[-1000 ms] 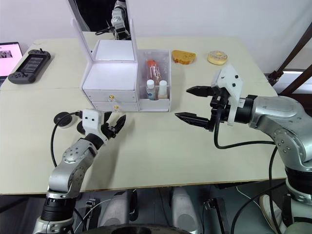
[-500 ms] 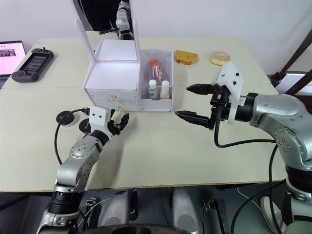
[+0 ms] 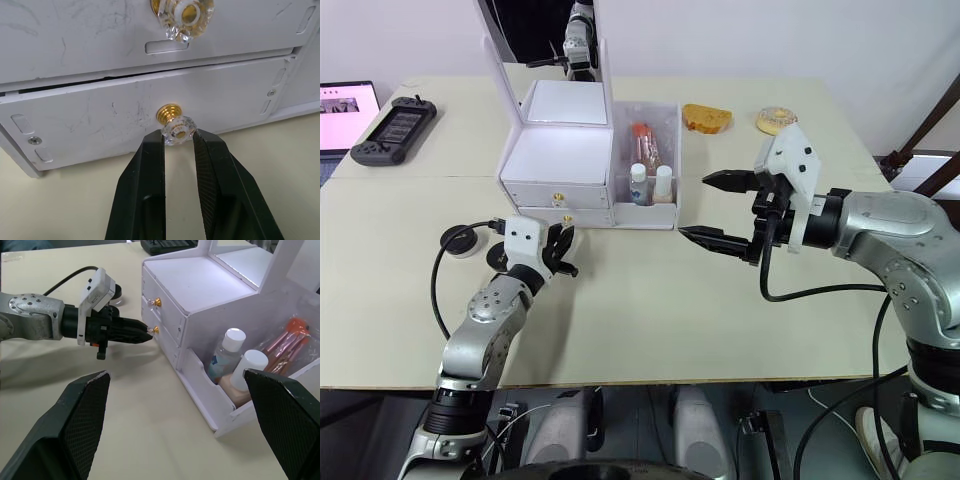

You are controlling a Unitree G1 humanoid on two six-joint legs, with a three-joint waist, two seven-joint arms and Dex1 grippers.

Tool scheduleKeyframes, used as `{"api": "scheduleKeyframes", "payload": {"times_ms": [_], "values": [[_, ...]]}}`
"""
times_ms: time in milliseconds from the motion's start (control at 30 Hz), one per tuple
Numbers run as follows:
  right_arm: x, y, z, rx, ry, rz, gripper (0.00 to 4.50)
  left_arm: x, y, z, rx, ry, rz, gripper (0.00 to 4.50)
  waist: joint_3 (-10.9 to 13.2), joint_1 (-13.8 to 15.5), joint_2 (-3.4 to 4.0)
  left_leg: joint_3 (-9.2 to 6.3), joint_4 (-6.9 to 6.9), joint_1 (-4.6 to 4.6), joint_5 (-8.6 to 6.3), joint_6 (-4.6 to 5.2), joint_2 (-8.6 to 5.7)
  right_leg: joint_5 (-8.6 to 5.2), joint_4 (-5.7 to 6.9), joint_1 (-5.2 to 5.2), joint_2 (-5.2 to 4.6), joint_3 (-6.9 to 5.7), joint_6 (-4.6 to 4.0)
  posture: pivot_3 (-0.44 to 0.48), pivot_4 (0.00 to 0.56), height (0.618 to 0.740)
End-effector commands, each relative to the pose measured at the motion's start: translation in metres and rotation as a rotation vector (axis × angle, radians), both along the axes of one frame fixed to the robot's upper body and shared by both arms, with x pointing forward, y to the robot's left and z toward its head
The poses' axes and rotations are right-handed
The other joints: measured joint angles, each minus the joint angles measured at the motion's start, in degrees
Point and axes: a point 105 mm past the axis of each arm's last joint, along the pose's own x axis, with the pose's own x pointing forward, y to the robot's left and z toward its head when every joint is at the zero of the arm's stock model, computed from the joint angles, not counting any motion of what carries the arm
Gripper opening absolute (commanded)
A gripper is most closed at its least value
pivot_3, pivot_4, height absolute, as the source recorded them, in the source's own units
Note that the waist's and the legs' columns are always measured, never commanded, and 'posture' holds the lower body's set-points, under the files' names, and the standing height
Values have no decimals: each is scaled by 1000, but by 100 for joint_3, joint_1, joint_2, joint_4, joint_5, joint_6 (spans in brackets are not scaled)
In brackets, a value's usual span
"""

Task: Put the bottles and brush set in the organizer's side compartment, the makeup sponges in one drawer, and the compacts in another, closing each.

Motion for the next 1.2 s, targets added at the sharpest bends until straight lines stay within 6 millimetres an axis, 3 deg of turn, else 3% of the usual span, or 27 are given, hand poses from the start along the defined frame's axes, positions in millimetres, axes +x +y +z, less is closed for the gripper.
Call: {"api": "scheduleKeyframes", "payload": {"times_ms": [33, 633, 867, 1133, 1200], "values": [[-2, 2, 13, -7, -62, 13, 4500, -11, -8, 16, -1, -64, -56, 294, 0, -5, 0, 0, 0, 0, 0, 0, 0, 0, 0, 0, 0, 0, 0, 0, 150, 738], [-5, 4, 6, -12, -24, 38, 4500, -66, -13, 9, 34, 5, -238, 290, 0, -16, 0, 0, -7, -2, -3, 0, 0, -4, -3, -6, -3, -1, 5, 0, 150, 738], [-6, 6, 6, -8, -18, 42, 4500, -64, -5, 8, 26, 20, -197, 257, 0, -20, 0, 0, -3, -2, -3, 0, 0, -4, -3, -8, -4, 0, 4, 0, 150, 738], [-6, 5, 10, -22, -24, 45, 4500, -61, -12, 8, -16, 11, -139, 4166, 1, -52, -1, 0, -5, -1, -3, 0, 0, -4, -4, -5, -3, 1, 4, 0, 150, 738], [-6, 5, 10, -28, -19, 50, 4500, -63, -13, 9, -25, 3, -122, 4435, 1, -48, 0, -1, -10, -2, -3, 1, 0, -5, -4, -8, -1, 0, 5, 0, 150, 738]]}}
